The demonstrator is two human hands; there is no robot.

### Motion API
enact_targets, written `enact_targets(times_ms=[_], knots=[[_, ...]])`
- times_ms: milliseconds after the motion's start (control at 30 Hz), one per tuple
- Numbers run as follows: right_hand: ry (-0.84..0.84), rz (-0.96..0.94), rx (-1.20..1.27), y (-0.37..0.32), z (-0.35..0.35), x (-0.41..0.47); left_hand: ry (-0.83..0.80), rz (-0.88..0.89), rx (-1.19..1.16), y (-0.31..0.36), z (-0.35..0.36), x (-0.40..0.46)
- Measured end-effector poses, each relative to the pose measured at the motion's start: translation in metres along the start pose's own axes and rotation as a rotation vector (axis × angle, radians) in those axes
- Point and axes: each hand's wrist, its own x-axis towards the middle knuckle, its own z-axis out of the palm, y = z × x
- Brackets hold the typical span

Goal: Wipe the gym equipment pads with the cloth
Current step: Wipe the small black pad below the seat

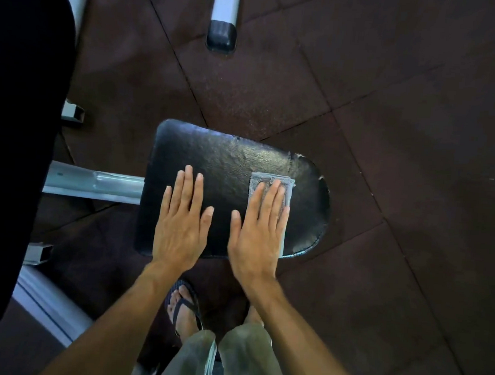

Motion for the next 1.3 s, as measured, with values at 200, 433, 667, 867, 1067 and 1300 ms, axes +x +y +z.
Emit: enact_targets(times_ms=[200, 433, 667, 867, 1067, 1300], knots=[[0.038, -0.073, -0.165, 0.045, -0.003, 0.006, 0.011, 0.001, 0.015, -0.001, 0.000, -0.001], [0.033, -0.072, -0.134, 0.023, -0.009, 0.060, 0.023, -0.001, 0.038, 0.001, 0.002, 0.001], [-0.032, -0.126, -0.203, 0.075, -0.015, 0.001, 0.030, -0.016, 0.051, 0.002, 0.003, 0.000], [0.034, -0.027, -0.113, 0.043, -0.016, 0.057, 0.046, -0.007, 0.071, 0.003, 0.004, -0.001], [-0.058, -0.321, -0.219, 0.031, 0.001, 0.001, 0.030, 0.000, 0.037, 0.001, 0.001, 0.000], [0.047, -0.145, -0.200, 0.037, 0.004, 0.002, 0.031, -0.009, 0.028, 0.003, 0.001, -0.002]])
